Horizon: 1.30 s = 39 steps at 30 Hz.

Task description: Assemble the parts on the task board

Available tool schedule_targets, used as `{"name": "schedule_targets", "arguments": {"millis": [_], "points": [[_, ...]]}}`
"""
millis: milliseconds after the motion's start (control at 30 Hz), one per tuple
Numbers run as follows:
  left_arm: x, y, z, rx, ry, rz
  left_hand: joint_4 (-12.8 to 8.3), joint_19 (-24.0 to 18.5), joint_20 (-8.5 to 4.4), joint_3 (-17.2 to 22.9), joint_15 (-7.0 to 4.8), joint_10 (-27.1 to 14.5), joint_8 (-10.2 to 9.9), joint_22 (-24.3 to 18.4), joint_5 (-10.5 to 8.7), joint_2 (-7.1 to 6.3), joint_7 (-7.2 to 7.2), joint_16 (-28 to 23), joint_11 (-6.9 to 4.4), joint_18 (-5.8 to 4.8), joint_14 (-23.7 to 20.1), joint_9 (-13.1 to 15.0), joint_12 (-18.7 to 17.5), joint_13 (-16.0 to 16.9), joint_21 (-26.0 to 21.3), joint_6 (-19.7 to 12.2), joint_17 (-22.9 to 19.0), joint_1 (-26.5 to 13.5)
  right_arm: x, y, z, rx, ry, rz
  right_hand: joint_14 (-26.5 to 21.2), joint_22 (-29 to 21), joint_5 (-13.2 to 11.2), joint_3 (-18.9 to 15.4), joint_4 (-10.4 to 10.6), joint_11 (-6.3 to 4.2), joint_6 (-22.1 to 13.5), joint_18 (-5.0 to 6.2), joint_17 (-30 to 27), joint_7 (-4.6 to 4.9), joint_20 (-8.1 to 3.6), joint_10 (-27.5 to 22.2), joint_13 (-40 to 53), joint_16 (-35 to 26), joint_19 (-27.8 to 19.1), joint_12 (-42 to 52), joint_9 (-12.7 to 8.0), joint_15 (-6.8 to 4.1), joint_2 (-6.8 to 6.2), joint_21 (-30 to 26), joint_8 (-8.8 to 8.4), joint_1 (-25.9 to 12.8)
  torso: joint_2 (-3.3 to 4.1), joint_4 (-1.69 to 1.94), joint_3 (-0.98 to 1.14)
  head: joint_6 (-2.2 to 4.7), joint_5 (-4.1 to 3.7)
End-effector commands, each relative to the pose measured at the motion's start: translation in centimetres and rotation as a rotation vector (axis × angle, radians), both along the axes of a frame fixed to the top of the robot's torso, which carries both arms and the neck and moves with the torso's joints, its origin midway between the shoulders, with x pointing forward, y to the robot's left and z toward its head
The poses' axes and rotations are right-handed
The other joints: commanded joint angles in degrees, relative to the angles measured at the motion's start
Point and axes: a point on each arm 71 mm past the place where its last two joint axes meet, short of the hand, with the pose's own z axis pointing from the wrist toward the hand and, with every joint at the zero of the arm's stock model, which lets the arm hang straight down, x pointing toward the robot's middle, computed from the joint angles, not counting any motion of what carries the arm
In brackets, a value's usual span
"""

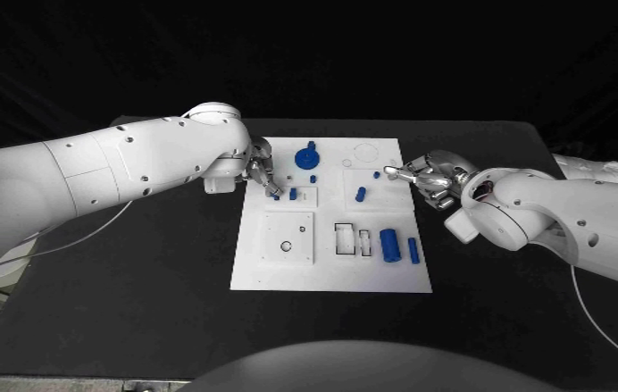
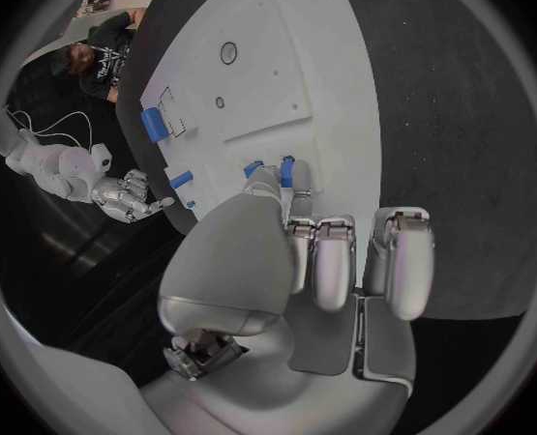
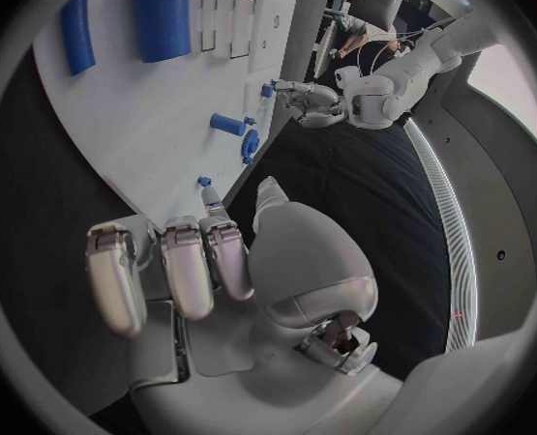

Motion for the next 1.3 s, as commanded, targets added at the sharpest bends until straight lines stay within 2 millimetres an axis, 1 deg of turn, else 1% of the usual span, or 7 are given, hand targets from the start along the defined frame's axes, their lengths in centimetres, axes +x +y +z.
{"name": "schedule_targets", "arguments": {"millis": [33, 233, 467, 700, 1033, 1167, 1300], "points": [[-0.24, -0.37, -0.22, -0.002, 0.019, -0.023, -0.1, 5.9, 0.41, 0.3, -0.21, 7.2, 0.4, 15.1, 0.30, 1.58, -0.25, 0.1, -1.15, -0.42, 6.2, 0.0, -0.3, 11.1, 0.1, 0.1, 15.1, 0.8, 0.00, 0.16, 0.01, -0.001, -0.007, 0.013, 6.0, 15.1, 0.2, -0.3, -0.1, 0.38, -0.5, -0.39, 15.1, 0.66, 0.26, 6.2, 15.1, 0.2, 6.0, 0.2, 0.1, 0.42, 0.30, 0.3, 0.39, 0.1, 0.00, 0.06, 0.01, 0.03, -0.08], [-0.25, -0.30, -0.24, -0.003, 0.020, -0.022, -0.1, 5.9, 0.41, 0.3, -0.21, 7.2, 0.4, 15.1, 0.30, 1.58, -0.25, 0.1, -1.15, -0.42, 6.2, 0.0, -0.3, 11.1, 0.1, 0.1, 15.1, 0.8, 0.00, 0.16, 0.01, -0.001, -0.007, 0.012, 6.0, 15.1, 0.2, -0.3, -0.1, 0.38, -0.5, -0.39, 15.1, 0.66, 0.26, 6.2, 15.1, 0.2, 6.0, 0.2, 0.1, 0.42, 0.30, 0.3, 0.39, 0.1, 0.05, 0.02, 0.03, 0.14, 0.00], [-0.23, -0.39, -0.26, -0.006, 0.024, -0.023, -0.1, 5.9, 0.43, 0.5, -0.21, 7.2, 0.4, 15.1, 0.26, 1.63, -0.25, 0.1, -1.15, -0.42, 6.2, 0.1, -0.3, 11.1, 0.1, 0.1, 15.1, 0.8, 0.00, 0.17, 0.01, -0.001, -0.007, 0.013, 6.0, 15.1, 0.2, -0.3, -0.1, 0.38, -0.5, -0.39, 15.1, 0.66, 0.26, 6.2, 15.1, 0.2, 6.0, 0.2, 0.1, 0.42, 0.30, 0.3, 0.39, 0.1, 0.03, -0.03, 0.02, -0.13, -0.05], [-0.26, -0.43, -0.30, -0.001, 0.030, -0.025, -0.1, 5.9, 0.43, 0.5, -0.21, 7.2, 0.4, 15.1, 0.26, 1.63, -0.25, 0.1, -1.15, -0.42, 6.2, 0.1, -0.3, 11.1, 0.1, 0.1, 15.1, 0.8, -0.03, 0.19, 0.01, 0.000, -0.007, 0.014, 6.0, 15.1, 0.2, -0.3, -0.1, 0.38, -0.5, -0.39, 15.1, 0.66, 0.26, 6.2, 15.1, 0.2, 6.0, 0.2, 0.1, 0.42, 0.30, 0.3, 0.39, 0.1, 0.04, -0.01, 0.04, -0.19, -0.02], [-0.25, -0.24, -0.35, 0.009, 0.039, -0.023, -0.1, 5.9, 0.44, 0.7, -0.21, 7.2, 0.4, 15.1, 0.25, 1.65, -0.24, 0.1, -1.14, -0.42, 6.2, 0.1, -0.3, 11.1, 0.1, 0.0, 15.1, 0.8, -0.03, 0.24, 0.01, 0.000, -0.007, 0.015, 6.0, 15.1, 0.2, -0.3, -0.1, 0.38, -0.5, -0.39, 15.1, 0.66, 0.26, 6.2, 15.1, 0.2, 6.0, 0.2, 0.1, 0.42, 0.30, 0.3, 0.39, 0.1, 0.01, -0.01, 0.00, -0.30, -0.12], [-0.24, -0.24, -0.36, 0.010, 0.040, -0.022, -0.1, 5.9, 0.45, 0.7, -0.20, 7.2, 0.4, 15.1, 0.23, 1.61, -0.23, 0.1, -1.14, -0.42, 6.2, 0.1, -0.3, 11.1, 0.1, 0.0, 15.1, 0.8, -0.02, 0.23, 0.01, 0.000, -0.006, 0.014, 6.0, 15.1, 0.2, -0.3, -0.1, 0.38, -0.5, -0.39, 15.1, 0.66, 0.26, 6.2, 15.1, 0.2, 6.0, 0.2, 0.1, 0.42, 0.30, 0.3, 0.39, 0.1, 0.02, 0.05, -0.02, -0.20, -0.18], [-0.24, -0.20, -0.37, 0.013, 0.041, -0.021, 0.0, 5.9, 0.42, 1.0, -0.11, 7.2, 0.2, 15.1, 0.01, 1.14, -0.09, 0.1, -1.01, -0.42, 6.2, 0.1, -0.3, 11.1, 0.1, -0.4, 15.1, 0.4, -0.02, 0.24, 0.01, 0.000, -0.006, 0.015, 6.0, 15.1, 0.2, -0.3, -0.1, 0.38, -0.5, -0.39, 15.1, 0.66, 0.26, 6.2, 15.1, 0.2, 6.0, 0.2, 0.1, 0.42, 0.30, 0.3, 0.39, 0.1, 0.02, 0.00, 0.03, -0.21, -0.09]]}}
